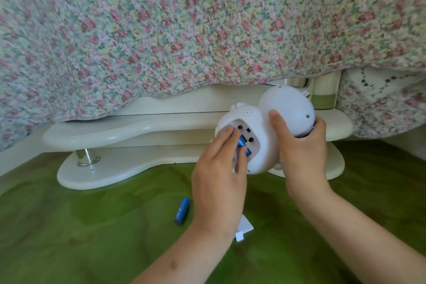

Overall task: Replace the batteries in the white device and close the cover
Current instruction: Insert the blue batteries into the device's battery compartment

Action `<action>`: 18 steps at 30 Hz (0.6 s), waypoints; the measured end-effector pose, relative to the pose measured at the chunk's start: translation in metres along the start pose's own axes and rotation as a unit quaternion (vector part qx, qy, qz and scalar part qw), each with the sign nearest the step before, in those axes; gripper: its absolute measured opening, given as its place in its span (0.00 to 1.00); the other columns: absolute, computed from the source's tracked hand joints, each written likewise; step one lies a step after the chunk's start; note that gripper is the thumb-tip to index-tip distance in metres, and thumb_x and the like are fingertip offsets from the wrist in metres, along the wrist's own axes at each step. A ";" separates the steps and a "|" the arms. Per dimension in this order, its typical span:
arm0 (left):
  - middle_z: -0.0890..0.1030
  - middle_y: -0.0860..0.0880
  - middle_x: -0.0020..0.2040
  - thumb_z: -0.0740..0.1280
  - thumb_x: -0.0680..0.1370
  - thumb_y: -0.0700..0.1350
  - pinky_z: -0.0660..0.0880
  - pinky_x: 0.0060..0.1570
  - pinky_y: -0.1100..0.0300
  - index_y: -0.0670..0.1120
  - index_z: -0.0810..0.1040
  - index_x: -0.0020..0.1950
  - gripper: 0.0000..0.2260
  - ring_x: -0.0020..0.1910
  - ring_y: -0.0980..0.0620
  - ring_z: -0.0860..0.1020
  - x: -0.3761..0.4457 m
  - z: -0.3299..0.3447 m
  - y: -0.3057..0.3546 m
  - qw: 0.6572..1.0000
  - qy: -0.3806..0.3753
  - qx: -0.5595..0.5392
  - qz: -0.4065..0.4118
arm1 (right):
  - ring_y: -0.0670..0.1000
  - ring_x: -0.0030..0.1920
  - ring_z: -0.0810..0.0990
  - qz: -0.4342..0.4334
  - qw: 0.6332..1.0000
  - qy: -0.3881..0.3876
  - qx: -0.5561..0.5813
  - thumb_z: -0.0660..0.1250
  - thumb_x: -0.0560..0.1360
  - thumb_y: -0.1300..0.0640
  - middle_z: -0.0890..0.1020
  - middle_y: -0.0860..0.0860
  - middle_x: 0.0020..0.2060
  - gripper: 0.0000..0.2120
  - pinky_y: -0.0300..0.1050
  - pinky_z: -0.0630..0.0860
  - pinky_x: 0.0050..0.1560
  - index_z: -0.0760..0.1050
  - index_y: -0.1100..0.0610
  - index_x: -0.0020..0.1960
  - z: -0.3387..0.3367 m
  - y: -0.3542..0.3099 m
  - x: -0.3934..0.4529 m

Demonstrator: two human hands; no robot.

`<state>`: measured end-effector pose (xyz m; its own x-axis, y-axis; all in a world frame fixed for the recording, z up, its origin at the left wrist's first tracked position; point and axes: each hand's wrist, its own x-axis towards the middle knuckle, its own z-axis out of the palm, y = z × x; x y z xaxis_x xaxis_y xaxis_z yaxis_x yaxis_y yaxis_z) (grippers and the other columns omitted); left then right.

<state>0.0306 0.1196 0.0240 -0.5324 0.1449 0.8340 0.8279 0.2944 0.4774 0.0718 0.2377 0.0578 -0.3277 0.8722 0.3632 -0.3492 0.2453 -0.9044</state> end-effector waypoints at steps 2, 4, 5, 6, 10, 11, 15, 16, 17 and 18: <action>0.81 0.49 0.65 0.66 0.78 0.42 0.74 0.63 0.58 0.44 0.80 0.63 0.14 0.61 0.53 0.79 -0.003 0.003 0.000 0.998 0.000 0.037 0.044 | 0.42 0.49 0.80 0.006 1.000 0.009 0.011 0.73 0.59 0.34 0.77 0.40 0.52 0.35 0.55 0.81 0.50 0.67 0.45 0.61 0.000 -0.001 0.001; 0.78 0.47 0.68 0.60 0.78 0.42 0.73 0.66 0.55 0.43 0.78 0.65 0.17 0.66 0.52 0.75 -0.005 0.004 0.001 0.997 -0.023 0.050 0.062 | 0.42 0.49 0.80 0.010 1.000 0.014 0.020 0.73 0.59 0.34 0.77 0.40 0.53 0.36 0.56 0.81 0.50 0.67 0.45 0.63 -0.001 -0.003 0.001; 0.76 0.47 0.70 0.57 0.77 0.42 0.70 0.68 0.55 0.42 0.77 0.67 0.20 0.69 0.52 0.73 -0.005 0.004 0.002 0.996 -0.035 0.051 0.063 | 0.42 0.50 0.79 0.012 1.000 0.015 0.025 0.73 0.59 0.34 0.77 0.41 0.53 0.37 0.56 0.80 0.51 0.67 0.46 0.64 -0.001 -0.003 0.001; 0.74 0.47 0.72 0.56 0.77 0.43 0.67 0.70 0.56 0.42 0.75 0.69 0.21 0.71 0.52 0.70 -0.006 0.004 0.003 0.996 -0.046 0.052 0.064 | 0.42 0.50 0.79 0.014 0.999 0.016 0.027 0.72 0.60 0.34 0.77 0.41 0.54 0.37 0.56 0.80 0.51 0.67 0.46 0.65 -0.002 -0.003 0.001; 0.64 0.47 0.78 0.51 0.78 0.45 0.58 0.76 0.56 0.41 0.67 0.74 0.25 0.77 0.54 0.60 -0.009 0.006 0.005 0.990 -0.095 0.072 0.070 | 0.44 0.50 0.79 0.022 0.999 0.022 0.032 0.72 0.59 0.34 0.77 0.42 0.54 0.37 0.59 0.80 0.50 0.66 0.46 0.63 -0.003 -0.003 0.002; 0.63 0.47 0.78 0.50 0.78 0.45 0.57 0.77 0.56 0.41 0.66 0.75 0.25 0.78 0.54 0.59 -0.009 0.006 0.004 0.990 -0.104 0.071 0.068 | 0.44 0.50 0.79 0.023 0.999 0.022 0.034 0.72 0.59 0.34 0.77 0.42 0.53 0.37 0.59 0.81 0.50 0.66 0.46 0.63 -0.004 -0.003 0.002; 0.59 0.46 0.79 0.48 0.78 0.46 0.52 0.79 0.53 0.41 0.62 0.76 0.27 0.79 0.54 0.55 -0.009 0.007 0.002 0.980 -0.163 0.067 0.086 | 0.43 0.49 0.79 0.022 0.999 0.029 0.031 0.72 0.59 0.34 0.77 0.41 0.53 0.37 0.58 0.80 0.50 0.66 0.46 0.63 -0.005 0.001 0.005; 0.58 0.46 0.80 0.47 0.78 0.46 0.50 0.79 0.54 0.41 0.61 0.77 0.27 0.79 0.55 0.54 -0.008 0.007 0.002 0.977 -0.179 0.066 0.091 | 0.43 0.49 0.79 0.022 0.999 0.031 0.029 0.73 0.60 0.34 0.77 0.41 0.53 0.37 0.58 0.80 0.50 0.66 0.46 0.63 -0.006 0.002 0.006; 0.56 0.47 0.80 0.47 0.78 0.47 0.49 0.79 0.55 0.42 0.59 0.77 0.27 0.79 0.56 0.52 -0.007 0.006 0.001 0.975 -0.196 0.058 0.092 | 0.42 0.49 0.79 0.021 0.999 0.032 0.026 0.73 0.60 0.35 0.77 0.41 0.53 0.36 0.57 0.80 0.51 0.65 0.45 0.63 -0.006 0.002 0.006; 0.55 0.49 0.80 0.48 0.79 0.47 0.48 0.79 0.58 0.44 0.58 0.78 0.26 0.79 0.59 0.50 -0.005 0.002 -0.001 0.971 -0.217 0.039 0.088 | 0.42 0.48 0.78 0.017 0.999 0.032 0.020 0.73 0.60 0.35 0.77 0.42 0.54 0.36 0.57 0.80 0.51 0.65 0.45 0.63 -0.006 0.002 0.007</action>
<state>0.0323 0.1205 0.0192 -0.4225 0.5787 0.6975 0.9058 0.2973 0.3020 0.0743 0.2469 0.0568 -0.2839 0.9050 0.3168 -0.3742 0.1996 -0.9056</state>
